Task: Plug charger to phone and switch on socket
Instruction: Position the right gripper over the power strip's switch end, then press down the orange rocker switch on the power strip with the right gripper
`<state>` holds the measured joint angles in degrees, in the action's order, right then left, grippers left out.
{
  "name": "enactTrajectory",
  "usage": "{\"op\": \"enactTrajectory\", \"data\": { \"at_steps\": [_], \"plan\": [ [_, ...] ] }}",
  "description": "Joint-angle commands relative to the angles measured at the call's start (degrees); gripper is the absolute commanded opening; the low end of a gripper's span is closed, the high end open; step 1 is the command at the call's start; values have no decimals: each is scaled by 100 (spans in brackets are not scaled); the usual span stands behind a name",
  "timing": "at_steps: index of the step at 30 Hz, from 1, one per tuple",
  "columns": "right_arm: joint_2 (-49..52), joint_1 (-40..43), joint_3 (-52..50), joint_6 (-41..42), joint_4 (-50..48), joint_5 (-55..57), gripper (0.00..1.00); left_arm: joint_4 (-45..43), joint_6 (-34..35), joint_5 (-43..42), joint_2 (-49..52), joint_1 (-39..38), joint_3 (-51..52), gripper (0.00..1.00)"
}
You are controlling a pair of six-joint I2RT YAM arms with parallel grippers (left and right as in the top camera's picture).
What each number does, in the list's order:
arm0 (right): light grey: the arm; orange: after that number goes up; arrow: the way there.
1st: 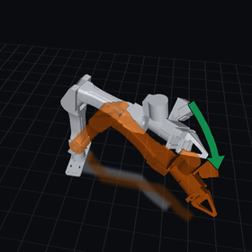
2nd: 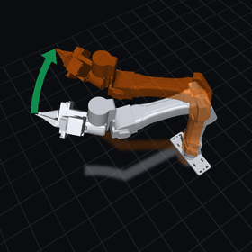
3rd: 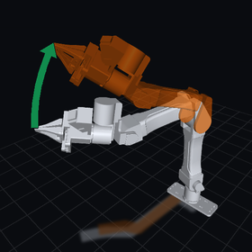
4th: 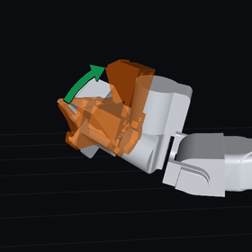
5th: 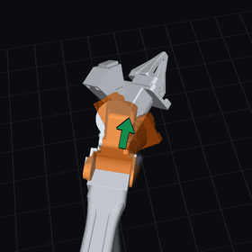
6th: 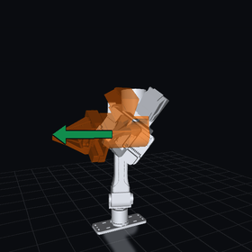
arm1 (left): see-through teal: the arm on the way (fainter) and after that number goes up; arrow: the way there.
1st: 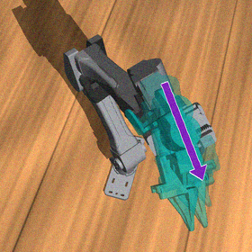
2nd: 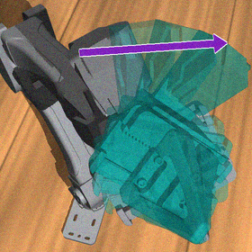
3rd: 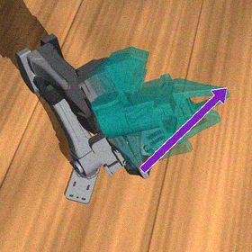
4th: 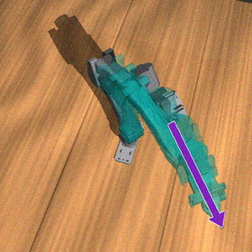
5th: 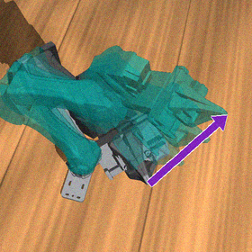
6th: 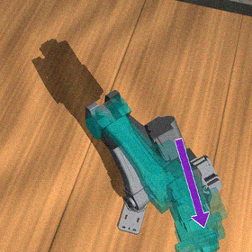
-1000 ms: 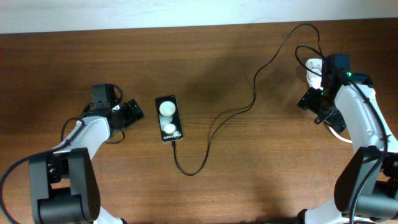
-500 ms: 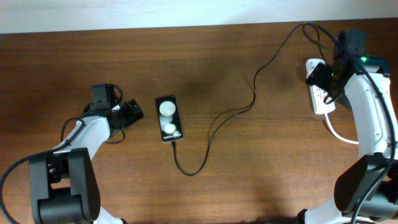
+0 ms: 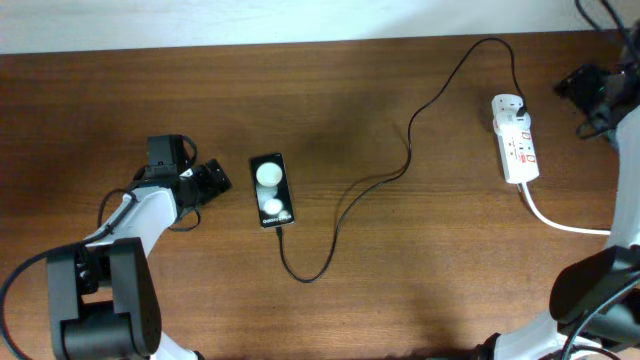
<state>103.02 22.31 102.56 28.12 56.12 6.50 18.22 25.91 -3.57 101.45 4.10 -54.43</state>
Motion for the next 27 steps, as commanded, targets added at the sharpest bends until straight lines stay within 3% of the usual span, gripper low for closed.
{"op": "enactTrajectory", "data": {
  "at_steps": [1,15,27],
  "plan": [
    [614,-9,52,17,-20,-72,99,55,-31,-2,9,9,105,99],
    [2326,297,24,24,-225,-142,99,55,-31,-2,9,9,105,99],
    [2859,295,-2,39,-684,-695,99,55,-31,-2,9,9,105,99]
  ]
}}
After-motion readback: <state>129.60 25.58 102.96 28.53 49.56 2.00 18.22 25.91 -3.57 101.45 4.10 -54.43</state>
